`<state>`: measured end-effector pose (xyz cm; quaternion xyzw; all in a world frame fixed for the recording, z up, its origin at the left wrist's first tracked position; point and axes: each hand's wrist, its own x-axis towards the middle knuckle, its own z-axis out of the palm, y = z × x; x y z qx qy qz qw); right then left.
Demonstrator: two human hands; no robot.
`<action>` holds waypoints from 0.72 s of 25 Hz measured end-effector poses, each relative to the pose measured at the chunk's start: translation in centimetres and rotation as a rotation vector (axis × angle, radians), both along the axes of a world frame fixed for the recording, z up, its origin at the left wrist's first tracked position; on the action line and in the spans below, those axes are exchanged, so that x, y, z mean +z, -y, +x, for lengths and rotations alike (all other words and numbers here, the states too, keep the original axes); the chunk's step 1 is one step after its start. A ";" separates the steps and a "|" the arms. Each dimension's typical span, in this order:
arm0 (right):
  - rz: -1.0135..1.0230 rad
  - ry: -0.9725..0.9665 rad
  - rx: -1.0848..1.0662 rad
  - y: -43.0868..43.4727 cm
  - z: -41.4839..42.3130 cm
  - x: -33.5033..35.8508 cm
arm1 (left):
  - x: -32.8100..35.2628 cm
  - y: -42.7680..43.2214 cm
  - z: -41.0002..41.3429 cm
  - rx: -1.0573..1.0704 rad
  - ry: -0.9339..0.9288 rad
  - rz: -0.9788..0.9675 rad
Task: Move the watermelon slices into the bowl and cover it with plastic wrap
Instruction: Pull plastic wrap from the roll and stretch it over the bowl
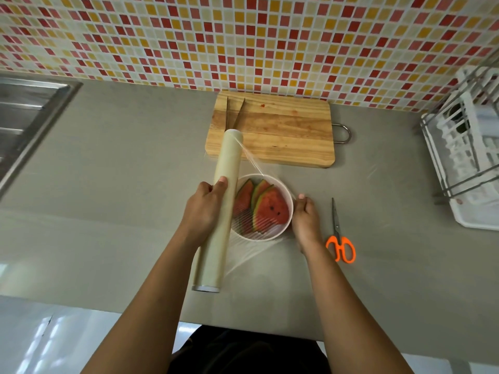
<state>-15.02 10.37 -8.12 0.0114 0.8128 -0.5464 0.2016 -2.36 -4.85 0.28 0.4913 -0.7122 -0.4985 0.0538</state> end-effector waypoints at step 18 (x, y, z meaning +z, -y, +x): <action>-0.118 0.113 0.000 0.2 0.2 -0.8 | -0.9 0.1 0.6 -0.088 -0.003 -0.113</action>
